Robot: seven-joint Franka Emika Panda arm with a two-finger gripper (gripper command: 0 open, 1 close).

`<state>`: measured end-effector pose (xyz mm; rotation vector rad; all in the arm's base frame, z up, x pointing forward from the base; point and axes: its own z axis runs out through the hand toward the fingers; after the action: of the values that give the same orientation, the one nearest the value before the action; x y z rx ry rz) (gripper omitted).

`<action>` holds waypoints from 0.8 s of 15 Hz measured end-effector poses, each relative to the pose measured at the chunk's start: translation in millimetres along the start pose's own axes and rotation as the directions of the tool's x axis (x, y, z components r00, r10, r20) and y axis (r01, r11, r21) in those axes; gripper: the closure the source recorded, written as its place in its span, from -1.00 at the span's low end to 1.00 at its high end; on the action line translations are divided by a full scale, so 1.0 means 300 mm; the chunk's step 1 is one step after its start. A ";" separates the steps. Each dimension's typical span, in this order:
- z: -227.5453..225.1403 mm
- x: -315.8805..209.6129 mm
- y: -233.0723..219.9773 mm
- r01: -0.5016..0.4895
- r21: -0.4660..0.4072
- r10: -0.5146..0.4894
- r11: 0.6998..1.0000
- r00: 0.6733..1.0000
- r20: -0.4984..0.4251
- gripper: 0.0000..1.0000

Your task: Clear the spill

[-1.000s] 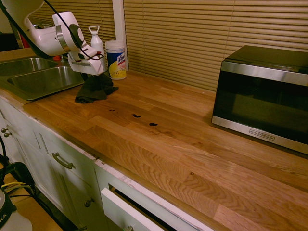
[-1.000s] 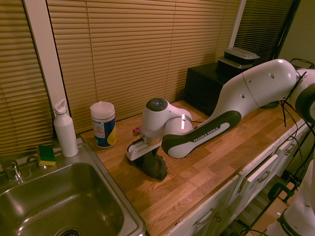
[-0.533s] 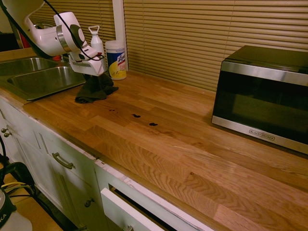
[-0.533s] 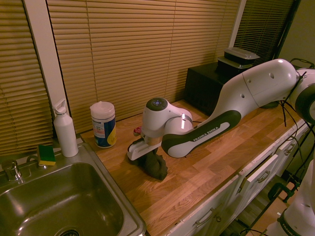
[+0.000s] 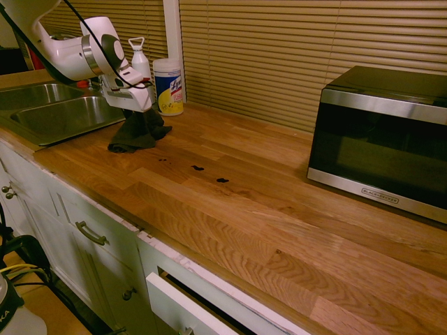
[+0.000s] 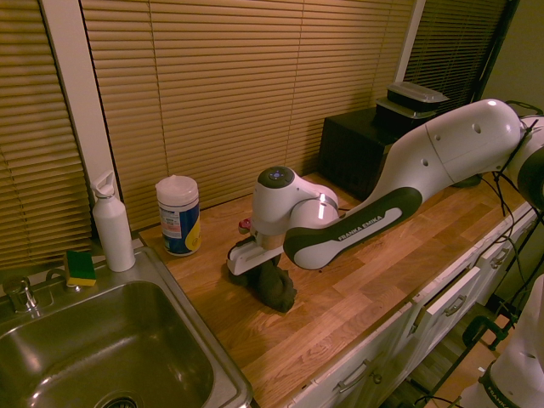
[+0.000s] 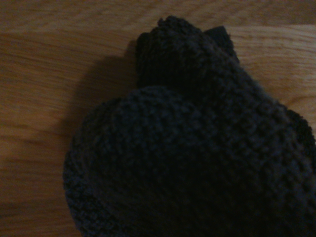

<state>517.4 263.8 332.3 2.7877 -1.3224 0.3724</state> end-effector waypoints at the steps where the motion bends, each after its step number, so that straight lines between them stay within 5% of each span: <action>1: -0.001 0.008 0.027 -0.008 -0.010 0.008 1.000 1.000 -0.001 1.00; 12: 0.020 0.254 0.289 -0.152 -0.054 0.153 0.987 0.988 0.013 1.00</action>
<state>498.5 149.9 337.7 2.6612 -1.5316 0.3145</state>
